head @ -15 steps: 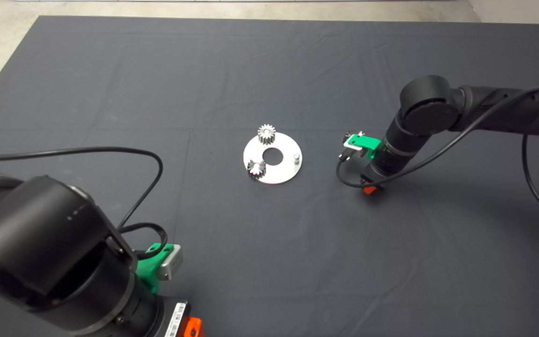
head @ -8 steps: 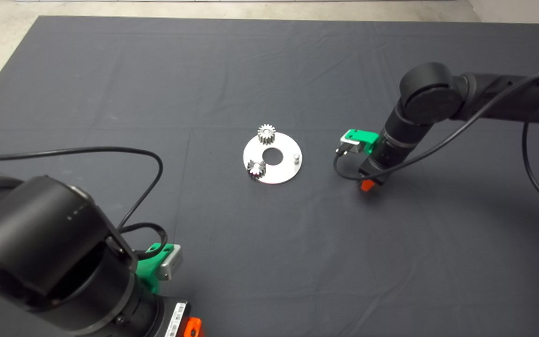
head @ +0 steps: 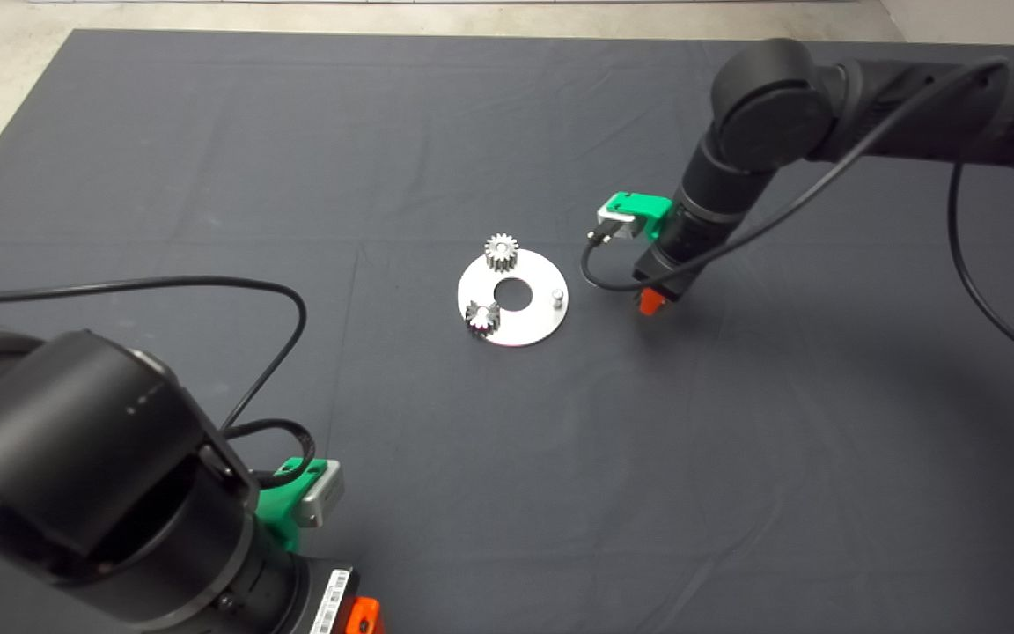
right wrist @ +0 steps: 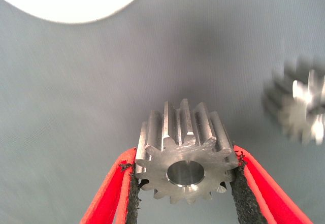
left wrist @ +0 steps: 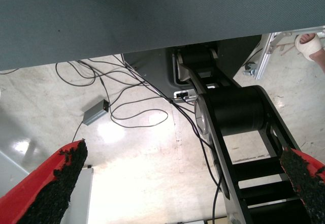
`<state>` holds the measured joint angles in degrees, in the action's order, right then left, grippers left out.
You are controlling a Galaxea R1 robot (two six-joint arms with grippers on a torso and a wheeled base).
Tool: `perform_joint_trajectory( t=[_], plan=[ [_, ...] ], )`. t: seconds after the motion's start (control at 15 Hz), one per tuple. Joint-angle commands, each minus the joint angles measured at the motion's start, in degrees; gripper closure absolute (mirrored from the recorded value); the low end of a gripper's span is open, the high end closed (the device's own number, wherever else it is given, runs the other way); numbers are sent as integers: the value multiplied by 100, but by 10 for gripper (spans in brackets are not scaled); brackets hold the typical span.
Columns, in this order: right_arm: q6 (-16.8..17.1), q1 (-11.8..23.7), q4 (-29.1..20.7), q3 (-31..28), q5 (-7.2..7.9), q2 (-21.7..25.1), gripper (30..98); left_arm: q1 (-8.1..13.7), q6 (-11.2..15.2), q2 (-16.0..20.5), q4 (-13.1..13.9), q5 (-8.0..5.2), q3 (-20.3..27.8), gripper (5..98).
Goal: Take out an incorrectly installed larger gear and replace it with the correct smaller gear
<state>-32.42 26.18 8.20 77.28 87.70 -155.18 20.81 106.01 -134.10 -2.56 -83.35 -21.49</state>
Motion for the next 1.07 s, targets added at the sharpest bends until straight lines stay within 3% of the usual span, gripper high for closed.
perform_joint_trajectory(
  t=[0.0, 0.33, 1.0],
  plan=[
    [43, 370, -302, 853, 678, -936, 887, 55, 25, 19, 119, 11, 72, 54],
    [43, 370, -425, 1200, 678, -1511, 887, 55, 25, 19, 115, 11, 76, 54],
    [52, 318, -407, 1209, 678, -1582, 889, 55, 25, 10, 115, 11, 76, 54]
  ],
)
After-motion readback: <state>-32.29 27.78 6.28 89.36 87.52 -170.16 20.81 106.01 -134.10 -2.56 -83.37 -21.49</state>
